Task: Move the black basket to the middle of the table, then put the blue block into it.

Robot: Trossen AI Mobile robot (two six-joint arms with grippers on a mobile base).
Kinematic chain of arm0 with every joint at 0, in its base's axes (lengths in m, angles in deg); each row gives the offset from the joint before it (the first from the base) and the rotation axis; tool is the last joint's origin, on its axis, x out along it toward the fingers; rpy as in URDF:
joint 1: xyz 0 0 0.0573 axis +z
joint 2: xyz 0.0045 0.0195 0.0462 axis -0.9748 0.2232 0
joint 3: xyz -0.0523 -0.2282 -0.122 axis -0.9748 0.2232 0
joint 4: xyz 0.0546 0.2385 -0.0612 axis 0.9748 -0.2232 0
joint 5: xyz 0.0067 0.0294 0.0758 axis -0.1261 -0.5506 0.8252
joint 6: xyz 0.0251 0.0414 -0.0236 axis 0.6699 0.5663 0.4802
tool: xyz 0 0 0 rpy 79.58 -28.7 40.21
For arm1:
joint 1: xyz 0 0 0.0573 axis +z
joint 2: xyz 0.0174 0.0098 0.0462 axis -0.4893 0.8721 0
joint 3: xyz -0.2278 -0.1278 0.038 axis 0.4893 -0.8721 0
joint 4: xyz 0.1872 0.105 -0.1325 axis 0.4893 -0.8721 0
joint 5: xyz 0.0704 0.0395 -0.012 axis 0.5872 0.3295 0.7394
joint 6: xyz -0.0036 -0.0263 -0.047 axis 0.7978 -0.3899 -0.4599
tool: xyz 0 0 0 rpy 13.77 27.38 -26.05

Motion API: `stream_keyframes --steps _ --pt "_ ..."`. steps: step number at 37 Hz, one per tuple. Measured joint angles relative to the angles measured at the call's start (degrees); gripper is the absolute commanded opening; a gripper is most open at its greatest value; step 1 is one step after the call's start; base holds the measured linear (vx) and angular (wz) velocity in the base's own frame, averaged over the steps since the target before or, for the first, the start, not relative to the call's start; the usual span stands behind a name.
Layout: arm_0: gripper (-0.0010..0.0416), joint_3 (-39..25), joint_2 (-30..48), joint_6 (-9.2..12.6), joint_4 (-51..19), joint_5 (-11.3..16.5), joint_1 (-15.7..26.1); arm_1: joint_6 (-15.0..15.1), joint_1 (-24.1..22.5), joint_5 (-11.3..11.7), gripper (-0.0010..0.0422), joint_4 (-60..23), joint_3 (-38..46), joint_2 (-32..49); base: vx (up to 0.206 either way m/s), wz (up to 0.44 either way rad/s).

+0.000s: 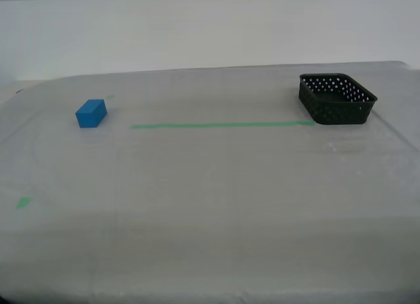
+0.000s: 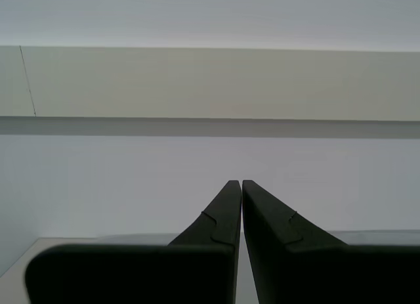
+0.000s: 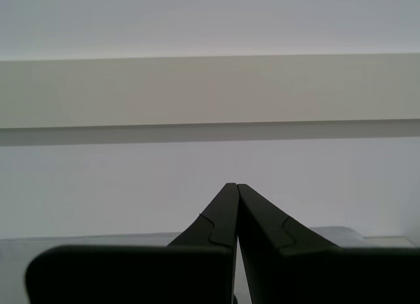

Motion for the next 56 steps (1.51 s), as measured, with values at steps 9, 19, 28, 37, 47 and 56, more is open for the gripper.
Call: stream_keyframes --steps 9,19,28,37,47,56 --pt "0.0000 0.00 0.02 0.00 -0.42 0.00 -0.04 0.02 0.00 0.02 0.0000 -0.02 0.00 0.00 0.000 0.000" --pt "-0.0001 0.00 0.00 0.26 -1.99 0.00 0.00 0.00 0.00 0.02 0.0000 0.00 0.00 0.00 0.000 0.000" --pt "-0.0001 0.00 0.02 1.20 -3.61 0.00 -0.04 0.00 0.00 0.02 0.0000 -0.02 0.00 0.00 0.000 0.000" --pt "-0.0002 -3.91 0.00 2.12 -12.90 0.04 -0.02 0.00 0.00 0.02 0.0000 -0.02 0.00 0.00 0.000 0.000" --pt "-0.0002 -8.83 0.00 2.19 -25.51 0.04 -0.07 0.00 0.00 0.02 0.0000 -0.04 0.00 0.00 0.000 0.000" --pt "-0.0001 -13.25 0.48 2.16 -36.39 0.04 -0.04 0.02 0.00 0.02 0.0000 -0.04 0.00 0.00 0.000 0.000"
